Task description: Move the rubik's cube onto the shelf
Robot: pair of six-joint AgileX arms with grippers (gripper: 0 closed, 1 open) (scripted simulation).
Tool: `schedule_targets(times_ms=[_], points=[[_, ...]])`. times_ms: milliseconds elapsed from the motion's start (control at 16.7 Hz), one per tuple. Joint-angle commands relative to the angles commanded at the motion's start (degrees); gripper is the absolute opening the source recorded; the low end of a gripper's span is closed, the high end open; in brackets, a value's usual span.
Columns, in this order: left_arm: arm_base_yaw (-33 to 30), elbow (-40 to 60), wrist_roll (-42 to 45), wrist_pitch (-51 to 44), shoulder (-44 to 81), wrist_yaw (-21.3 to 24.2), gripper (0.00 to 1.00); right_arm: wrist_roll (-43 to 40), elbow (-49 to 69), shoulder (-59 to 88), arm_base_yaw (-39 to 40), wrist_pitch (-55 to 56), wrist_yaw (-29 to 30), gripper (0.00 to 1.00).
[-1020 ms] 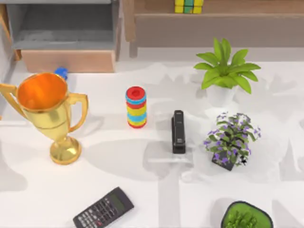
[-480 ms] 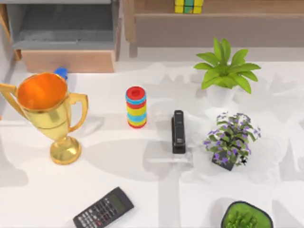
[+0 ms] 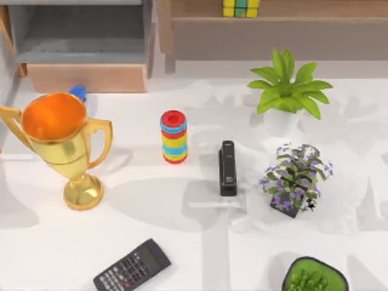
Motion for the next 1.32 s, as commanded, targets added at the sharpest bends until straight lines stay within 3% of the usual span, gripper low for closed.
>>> schedule_targets(times_ms=[120,900,1320], points=[[0.0,0.0,0.0,0.0,0.0,0.0,1.0,0.0,0.0,0.0,0.0,0.0,0.0,1.0],[0.0,0.0,0.0,0.0,0.0,0.0,0.02,0.0,0.0,0.0,0.0,0.0,0.0,1.0],[0.0,0.0,0.0,0.0,0.0,0.0,0.0,0.0,0.0,0.0,0.0,0.0,0.0,1.0]])
